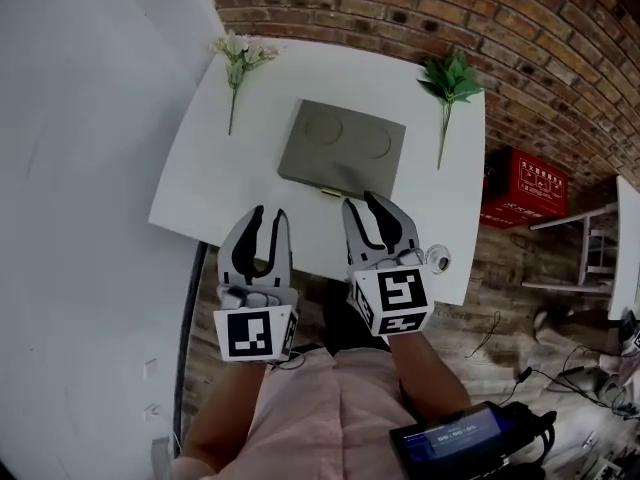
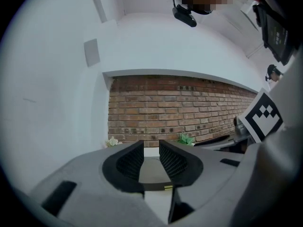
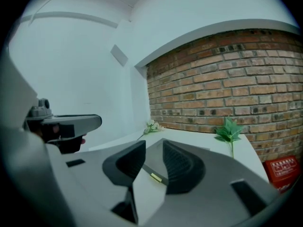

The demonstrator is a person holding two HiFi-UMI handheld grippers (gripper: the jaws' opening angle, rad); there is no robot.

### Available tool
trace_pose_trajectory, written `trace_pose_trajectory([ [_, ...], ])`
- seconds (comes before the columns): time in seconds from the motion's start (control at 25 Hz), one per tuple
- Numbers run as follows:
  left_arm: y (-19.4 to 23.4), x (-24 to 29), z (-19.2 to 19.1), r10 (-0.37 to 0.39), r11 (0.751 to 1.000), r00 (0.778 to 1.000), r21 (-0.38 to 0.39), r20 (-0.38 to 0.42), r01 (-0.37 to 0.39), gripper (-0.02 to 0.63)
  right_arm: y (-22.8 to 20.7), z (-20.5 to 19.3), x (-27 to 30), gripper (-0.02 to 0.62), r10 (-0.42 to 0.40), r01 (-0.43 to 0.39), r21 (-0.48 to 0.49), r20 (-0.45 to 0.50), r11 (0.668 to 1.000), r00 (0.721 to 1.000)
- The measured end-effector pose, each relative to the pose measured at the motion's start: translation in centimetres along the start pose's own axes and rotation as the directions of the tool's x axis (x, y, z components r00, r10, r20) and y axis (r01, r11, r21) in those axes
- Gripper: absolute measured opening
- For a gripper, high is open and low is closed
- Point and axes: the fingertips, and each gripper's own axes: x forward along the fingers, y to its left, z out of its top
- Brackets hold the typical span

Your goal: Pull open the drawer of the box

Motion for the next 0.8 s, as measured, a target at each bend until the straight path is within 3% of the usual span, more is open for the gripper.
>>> trace_pose_trajectory([
  [0.48, 2.0, 7.6, 3.9, -0.057, 0.998, 0.996, 0.014, 0.075, 0.056, 0.100, -3.3, 5.3, 5.3, 0.119, -0.050, 0.051, -0.017, 0.057, 0.999, 0.997],
  [0.8, 3.5, 10.1, 4.2, -0.158, 0.987, 0.984, 0.017, 0.081, 0.157, 0.100, -3.3, 5.8, 6.6, 0.120, -0.139, 0.139, 0.005, 0.047, 0.990, 0.989],
])
